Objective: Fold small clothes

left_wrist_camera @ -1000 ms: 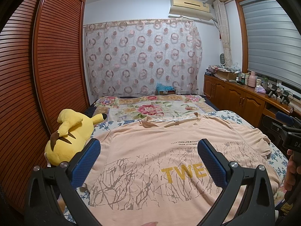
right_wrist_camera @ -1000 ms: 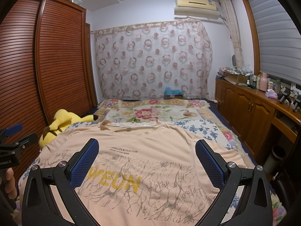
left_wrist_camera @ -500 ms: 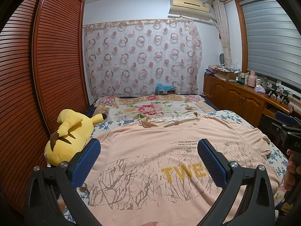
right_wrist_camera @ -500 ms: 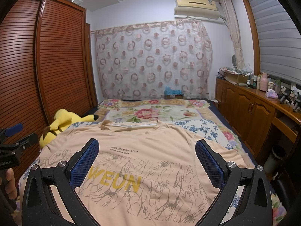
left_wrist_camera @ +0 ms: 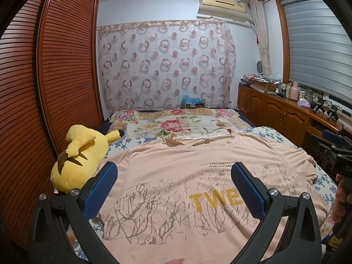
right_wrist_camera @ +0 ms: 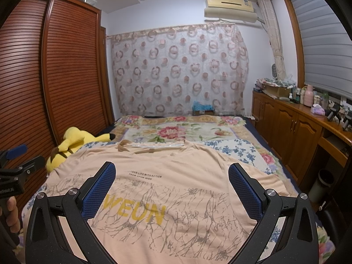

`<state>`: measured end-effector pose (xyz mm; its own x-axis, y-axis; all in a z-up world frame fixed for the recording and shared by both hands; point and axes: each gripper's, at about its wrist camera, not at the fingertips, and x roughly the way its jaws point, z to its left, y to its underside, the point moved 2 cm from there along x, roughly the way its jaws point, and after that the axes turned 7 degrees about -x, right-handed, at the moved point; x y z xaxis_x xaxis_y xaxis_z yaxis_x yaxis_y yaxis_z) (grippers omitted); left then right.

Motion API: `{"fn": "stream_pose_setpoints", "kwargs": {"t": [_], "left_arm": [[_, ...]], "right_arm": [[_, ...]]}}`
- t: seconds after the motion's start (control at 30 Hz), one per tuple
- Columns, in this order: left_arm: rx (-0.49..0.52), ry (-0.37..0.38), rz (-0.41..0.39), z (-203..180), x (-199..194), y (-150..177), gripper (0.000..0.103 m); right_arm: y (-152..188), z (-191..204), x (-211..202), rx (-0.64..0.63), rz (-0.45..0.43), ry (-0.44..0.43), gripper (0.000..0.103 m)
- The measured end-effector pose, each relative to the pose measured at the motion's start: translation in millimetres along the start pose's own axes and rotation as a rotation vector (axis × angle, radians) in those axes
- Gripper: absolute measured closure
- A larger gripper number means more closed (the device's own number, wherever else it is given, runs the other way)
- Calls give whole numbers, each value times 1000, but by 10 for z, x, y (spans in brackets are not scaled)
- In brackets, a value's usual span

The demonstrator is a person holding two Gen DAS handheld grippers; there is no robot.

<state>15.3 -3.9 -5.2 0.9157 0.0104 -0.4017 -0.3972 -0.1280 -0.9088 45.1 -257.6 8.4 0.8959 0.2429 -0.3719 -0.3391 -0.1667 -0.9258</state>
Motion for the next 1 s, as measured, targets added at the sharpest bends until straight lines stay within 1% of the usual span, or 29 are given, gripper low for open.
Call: {"fn": "stream_pose_setpoints", "kwargs": {"t": [0.13, 0.3, 0.5, 0.73, 0.9, 1.0], "left_arm": [[5, -13, 27, 67, 73, 53, 0], [-1, -32, 63, 225, 215, 135, 0], [6, -55, 102, 399, 351, 200, 0], [5, -76, 155, 648, 523, 287, 0], [-2, -70, 203, 893, 668, 346, 0], [-3, -88, 245, 1080, 788, 399, 0]], "right_arm": [[54, -61, 88, -4, 17, -19, 0], [148, 66, 170, -7, 39, -50, 0], [174, 150, 261, -26, 63, -93, 0], [215, 321, 409, -78, 96, -165, 0], [253, 466, 585, -125, 139, -206, 0], [307, 541, 739, -161, 176, -222, 0]]}}
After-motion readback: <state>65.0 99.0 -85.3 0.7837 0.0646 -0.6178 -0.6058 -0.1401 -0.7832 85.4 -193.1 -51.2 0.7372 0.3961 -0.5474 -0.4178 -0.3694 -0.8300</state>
